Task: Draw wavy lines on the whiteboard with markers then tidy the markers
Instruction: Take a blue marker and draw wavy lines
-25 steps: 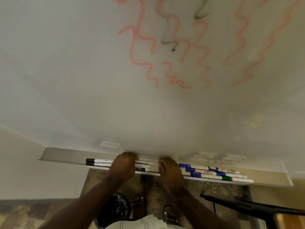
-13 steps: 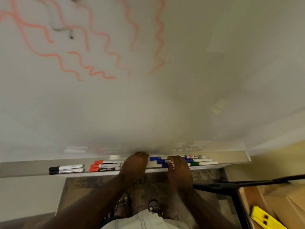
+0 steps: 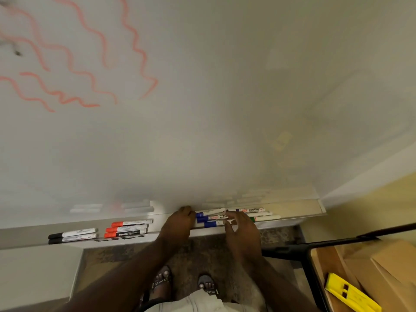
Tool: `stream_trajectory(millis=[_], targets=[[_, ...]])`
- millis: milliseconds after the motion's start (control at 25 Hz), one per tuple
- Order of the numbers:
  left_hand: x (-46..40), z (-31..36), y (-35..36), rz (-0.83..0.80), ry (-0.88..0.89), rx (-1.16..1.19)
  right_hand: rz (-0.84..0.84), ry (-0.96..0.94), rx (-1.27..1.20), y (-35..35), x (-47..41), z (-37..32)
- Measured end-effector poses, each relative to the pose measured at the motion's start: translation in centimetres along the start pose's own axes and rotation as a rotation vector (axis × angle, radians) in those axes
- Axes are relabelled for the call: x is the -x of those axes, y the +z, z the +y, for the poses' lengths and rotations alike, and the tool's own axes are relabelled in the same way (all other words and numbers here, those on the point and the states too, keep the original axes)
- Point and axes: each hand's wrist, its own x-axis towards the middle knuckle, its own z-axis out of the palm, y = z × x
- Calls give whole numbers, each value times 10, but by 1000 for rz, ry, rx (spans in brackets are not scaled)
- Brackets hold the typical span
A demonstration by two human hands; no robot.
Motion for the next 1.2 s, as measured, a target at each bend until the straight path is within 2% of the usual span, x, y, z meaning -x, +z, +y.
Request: stream_trajectory(millis=[200, 360, 440, 640, 760, 1040, 1200], targets=[[11, 8, -14, 77, 21, 45, -115, 244, -355, -14, -2, -6], [23, 32, -24, 186, 92, 132, -386, 491, -711, -28, -6, -26], [30, 44, -28, 219, 117, 181, -468, 543, -878, -35, -6, -26], [53, 64, -37, 119, 45, 423, -542, 469, -987, -46, -2, -12], [62, 70, -45, 71, 16, 451, -638, 420, -1025, -51, 3, -14], [83, 69, -58, 163, -19, 601, -850, 286, -1074, -59, 2, -24], [95, 65, -76, 128, -71, 730, -890, 265, -1073, -56, 5, -36]])
